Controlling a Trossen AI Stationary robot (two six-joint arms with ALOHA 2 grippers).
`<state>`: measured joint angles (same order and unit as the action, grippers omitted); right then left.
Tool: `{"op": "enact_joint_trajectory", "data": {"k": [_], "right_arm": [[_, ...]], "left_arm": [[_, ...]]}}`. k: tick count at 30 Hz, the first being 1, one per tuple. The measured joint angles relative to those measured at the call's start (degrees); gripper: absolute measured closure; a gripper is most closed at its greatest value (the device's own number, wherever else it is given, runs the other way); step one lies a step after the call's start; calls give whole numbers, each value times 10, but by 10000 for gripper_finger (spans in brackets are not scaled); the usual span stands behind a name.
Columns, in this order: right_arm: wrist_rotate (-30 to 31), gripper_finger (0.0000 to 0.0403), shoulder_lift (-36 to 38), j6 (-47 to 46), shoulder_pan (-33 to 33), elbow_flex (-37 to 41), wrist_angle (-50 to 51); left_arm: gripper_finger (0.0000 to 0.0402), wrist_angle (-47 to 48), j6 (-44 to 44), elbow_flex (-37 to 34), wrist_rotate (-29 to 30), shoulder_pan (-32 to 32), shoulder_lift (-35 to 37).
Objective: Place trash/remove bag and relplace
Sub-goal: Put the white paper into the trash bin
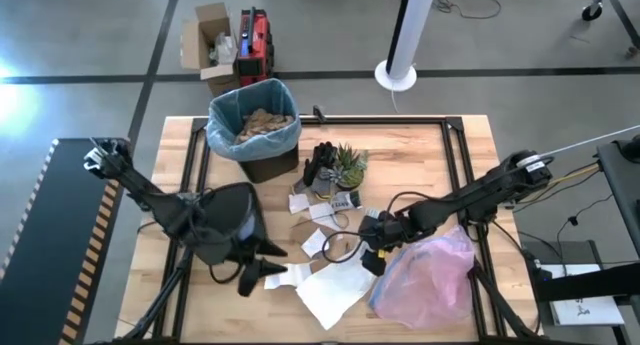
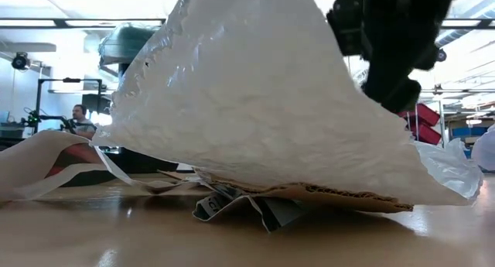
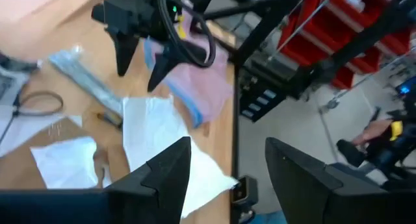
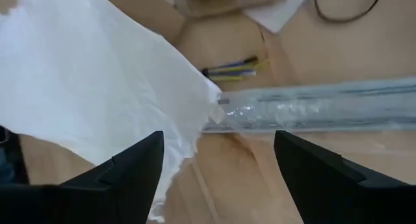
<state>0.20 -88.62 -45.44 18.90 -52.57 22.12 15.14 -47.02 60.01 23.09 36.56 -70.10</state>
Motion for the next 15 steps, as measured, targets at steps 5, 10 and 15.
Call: {"op": "enact_joint_trajectory", "data": {"k": [5, 10, 15], "right_arm": [[0, 133, -21, -15, 15, 18, -44], [-1, 127, -53, -37, 20, 22, -126], [0, 129, -97, -45, 20, 3, -127]], "left_arm": [[224, -31, -14, 0, -3, 11, -54], [224, -57, -43, 0, -16, 27, -89], [229, -72, -62, 0, -17, 39, -103]]}}
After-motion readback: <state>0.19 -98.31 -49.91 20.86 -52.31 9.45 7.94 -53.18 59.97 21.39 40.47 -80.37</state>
